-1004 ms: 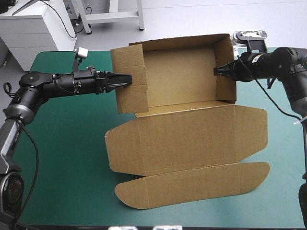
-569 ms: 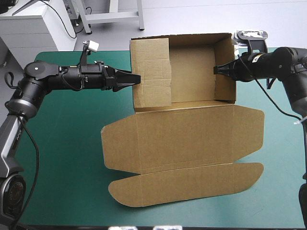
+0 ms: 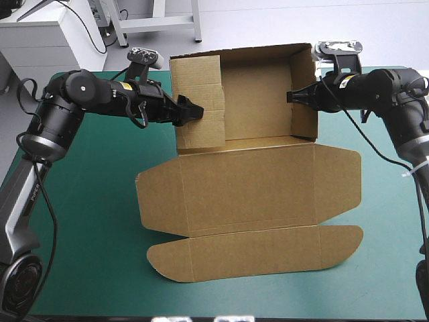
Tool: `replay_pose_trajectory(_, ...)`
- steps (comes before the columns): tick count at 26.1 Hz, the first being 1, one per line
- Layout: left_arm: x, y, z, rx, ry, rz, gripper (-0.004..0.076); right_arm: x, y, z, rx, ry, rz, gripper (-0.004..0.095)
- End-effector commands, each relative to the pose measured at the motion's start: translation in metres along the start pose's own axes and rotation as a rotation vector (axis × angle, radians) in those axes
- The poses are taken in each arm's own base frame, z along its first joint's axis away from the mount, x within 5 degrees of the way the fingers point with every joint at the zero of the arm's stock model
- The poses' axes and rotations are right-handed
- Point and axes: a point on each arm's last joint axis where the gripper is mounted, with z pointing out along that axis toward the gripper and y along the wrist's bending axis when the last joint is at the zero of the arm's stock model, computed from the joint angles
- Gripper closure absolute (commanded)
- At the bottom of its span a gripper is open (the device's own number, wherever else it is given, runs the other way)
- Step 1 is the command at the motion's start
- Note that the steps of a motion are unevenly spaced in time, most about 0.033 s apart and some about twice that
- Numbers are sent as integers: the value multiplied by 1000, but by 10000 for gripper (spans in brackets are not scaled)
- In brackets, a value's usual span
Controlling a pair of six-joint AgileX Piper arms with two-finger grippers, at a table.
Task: Fold the box
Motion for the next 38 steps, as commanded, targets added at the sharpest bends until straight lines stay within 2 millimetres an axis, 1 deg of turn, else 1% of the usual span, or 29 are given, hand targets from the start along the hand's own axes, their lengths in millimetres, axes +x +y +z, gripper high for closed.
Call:
replay_pose_trajectory(1, -16, -22, -21, -33, -126, -20, 158, -14, 16, -24, -94, -134, 50, 924)
replay_pose_trajectory(2, -17, -22, -21, -52, -135, -39, 164, -14, 16, -23, -95, -132, 49, 924)
replay_pose_trajectory(4, -18, -21, -20, -89, -151, -61, 204, -14, 17, -24, -113, -135, 56, 924)
replay_pose_trajectory(6, -21, -20, -21, -92, -182, -84, 281, -14, 19, -24, -132, -137, 56, 924)
replay_pose_trajectory(8, -23, -20, -21, -94, -206, -87, 401, -14, 19, -24, -140, -138, 62, 924)
replay_pose_trajectory(10, -22, -19, -20, -106, -201, -80, 553, -14, 21, -24, -152, -138, 66, 925)
replay_pose_trajectory(11, -22, -18, -20, -111, -197, -76, 654, -15, 22, -24, -164, -140, 74, 926)
replay_pose_trajectory(13, -21, -17, -19, -120, -192, -71, 734, -15, 23, -25, -176, -145, 75, 926)
replay_pose_trajectory(21, -21, -16, -19, -133, -185, -53, 732, -15, 22, -25, -170, -142, 62, 925)
replay_pose_trajectory(24, -20, -14, -15, -133, -174, -58, 732, -13, 21, -24, -156, -123, 43, 925)
replay_pose_trajectory(29, -13, -3, 8, -129, -83, -82, 732, -6, 16, -18, -105, -46, 1, 924)
replay_pose_trajectory(30, -10, 1, 16, -127, -49, -89, 732, -4, 14, -15, -91, -18, -8, 924)
replay_pose_trajectory(33, -6, 7, 28, -123, 0, -104, 732, 1, 12, -4, -85, 48, -9, 924)
replay_pose_trajectory(36, -3, 11, 36, -124, 26, -111, 732, 1, 13, 2, -103, 57, 7, 924)
replay_pose_trajectory(38, -3, 11, 36, -120, 28, -114, 732, -1, 15, 4, -130, 42, 27, 924)
